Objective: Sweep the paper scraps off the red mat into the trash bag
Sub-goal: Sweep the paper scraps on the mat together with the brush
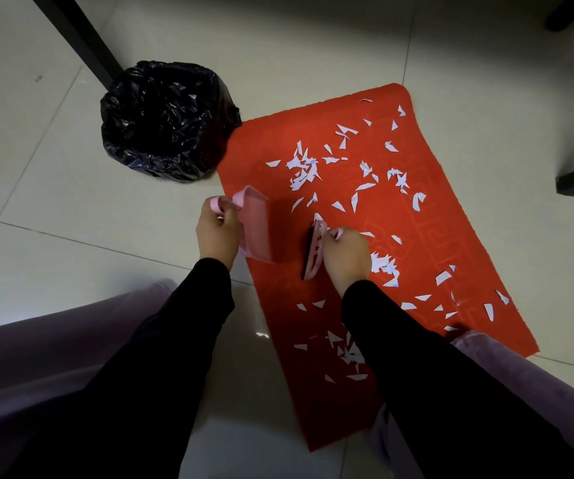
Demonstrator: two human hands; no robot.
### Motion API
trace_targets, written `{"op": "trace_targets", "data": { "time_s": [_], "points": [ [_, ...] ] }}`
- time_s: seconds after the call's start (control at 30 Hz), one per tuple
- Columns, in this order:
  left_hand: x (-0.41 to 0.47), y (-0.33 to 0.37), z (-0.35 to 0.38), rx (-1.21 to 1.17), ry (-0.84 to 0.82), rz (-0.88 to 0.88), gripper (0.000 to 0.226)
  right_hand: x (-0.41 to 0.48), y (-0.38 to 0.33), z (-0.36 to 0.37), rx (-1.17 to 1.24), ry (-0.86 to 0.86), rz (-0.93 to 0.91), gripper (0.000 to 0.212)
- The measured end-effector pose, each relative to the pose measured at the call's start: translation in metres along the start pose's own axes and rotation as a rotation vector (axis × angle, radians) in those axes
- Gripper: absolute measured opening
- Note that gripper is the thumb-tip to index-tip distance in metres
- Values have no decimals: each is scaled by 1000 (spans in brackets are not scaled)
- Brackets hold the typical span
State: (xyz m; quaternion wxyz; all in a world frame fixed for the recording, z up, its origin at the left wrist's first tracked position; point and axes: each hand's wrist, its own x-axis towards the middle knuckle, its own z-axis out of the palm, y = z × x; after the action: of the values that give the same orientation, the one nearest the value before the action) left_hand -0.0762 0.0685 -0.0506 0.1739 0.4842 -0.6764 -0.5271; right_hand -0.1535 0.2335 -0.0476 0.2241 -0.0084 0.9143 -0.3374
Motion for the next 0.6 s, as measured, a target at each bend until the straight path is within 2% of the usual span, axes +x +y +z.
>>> {"op": "trace_targets", "data": {
  "time_s": [0.1,0.2,0.3,0.43,0.53,0.6],
  "points": [
    [-1,3,2,-13,-4,3,19,-2,-9,7,119,-76,-85,30],
    [-2,5,3,-10,-2,5,19,4,-9,10,122,-126,-90,33],
    [-2,4,2,-3,-10,-3,17,15,0,-1,89,-60,-20,44],
    [-3,3,3,6,-15,0,20,16,3,-7,26,36,6,43],
    [-7,5,6,4,-14,2,23,12,1,-1,120,-49,-41,36],
    [-10,6,7,5,-21,10,23,11,4,-2,142,-94,-47,39]
  ]
}}
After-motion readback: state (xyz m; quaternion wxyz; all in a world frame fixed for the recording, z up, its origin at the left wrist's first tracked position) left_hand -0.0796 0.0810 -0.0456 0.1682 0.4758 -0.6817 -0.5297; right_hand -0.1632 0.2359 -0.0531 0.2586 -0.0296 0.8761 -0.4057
